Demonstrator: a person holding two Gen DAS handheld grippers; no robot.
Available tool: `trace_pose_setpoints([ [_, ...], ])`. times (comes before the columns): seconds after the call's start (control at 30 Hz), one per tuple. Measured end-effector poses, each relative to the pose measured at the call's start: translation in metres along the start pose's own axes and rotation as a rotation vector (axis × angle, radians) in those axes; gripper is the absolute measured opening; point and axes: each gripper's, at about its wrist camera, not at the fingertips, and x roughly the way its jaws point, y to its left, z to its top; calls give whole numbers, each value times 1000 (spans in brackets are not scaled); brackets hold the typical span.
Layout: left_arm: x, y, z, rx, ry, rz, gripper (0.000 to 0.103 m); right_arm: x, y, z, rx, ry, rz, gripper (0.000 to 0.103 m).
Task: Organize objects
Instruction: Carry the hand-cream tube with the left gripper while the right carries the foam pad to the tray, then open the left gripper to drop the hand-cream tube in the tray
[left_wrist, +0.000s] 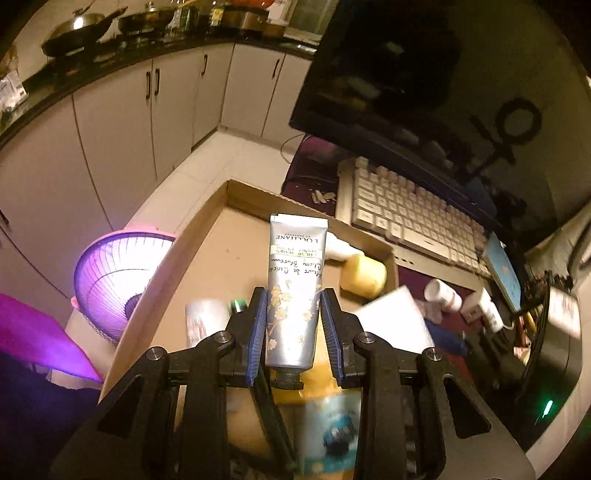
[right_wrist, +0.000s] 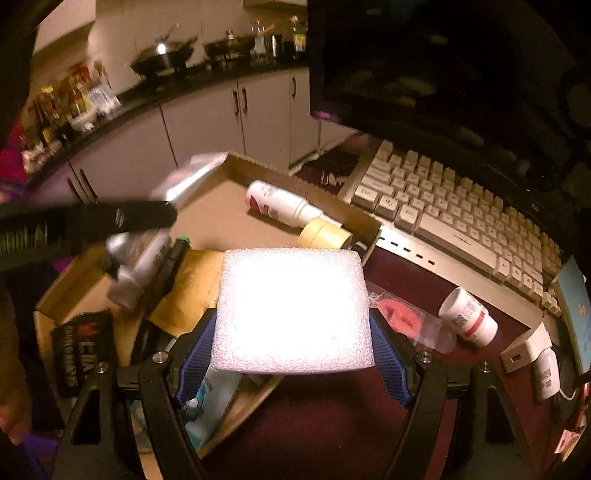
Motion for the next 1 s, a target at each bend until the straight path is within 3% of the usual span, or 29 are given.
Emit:
trace_pose_setpoints([
  [0.23, 29, 11, 11, -41, 58, 38, 29, 12, 13, 3, -44, -13, -75, 78],
  [0.8, 74, 12, 31, -34, 153, 143, 29, 19, 21, 5, -109, 6, -73, 80],
  [1.0, 72, 19, 29, -57, 152, 108, 29, 19, 18, 5, -100, 4, -61, 80],
])
